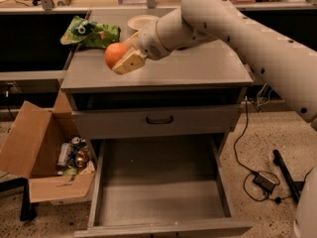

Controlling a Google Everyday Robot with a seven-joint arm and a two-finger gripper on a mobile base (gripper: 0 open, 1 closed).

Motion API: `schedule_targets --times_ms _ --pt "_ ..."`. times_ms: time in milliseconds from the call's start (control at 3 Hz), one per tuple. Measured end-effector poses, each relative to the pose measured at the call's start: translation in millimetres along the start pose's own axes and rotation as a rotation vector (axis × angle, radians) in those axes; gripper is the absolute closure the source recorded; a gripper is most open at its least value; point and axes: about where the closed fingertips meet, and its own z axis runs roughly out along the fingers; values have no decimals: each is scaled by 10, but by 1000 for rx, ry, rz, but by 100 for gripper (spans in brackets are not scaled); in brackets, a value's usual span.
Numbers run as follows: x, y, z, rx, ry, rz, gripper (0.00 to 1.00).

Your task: Place orange into middle drawer

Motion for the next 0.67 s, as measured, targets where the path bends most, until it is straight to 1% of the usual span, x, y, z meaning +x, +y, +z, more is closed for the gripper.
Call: schedule_targets --times_ms 333,667 --pt "14 284 -13 -67 13 -58 100" --pt "60 790 -104 -165 52 -133 100"
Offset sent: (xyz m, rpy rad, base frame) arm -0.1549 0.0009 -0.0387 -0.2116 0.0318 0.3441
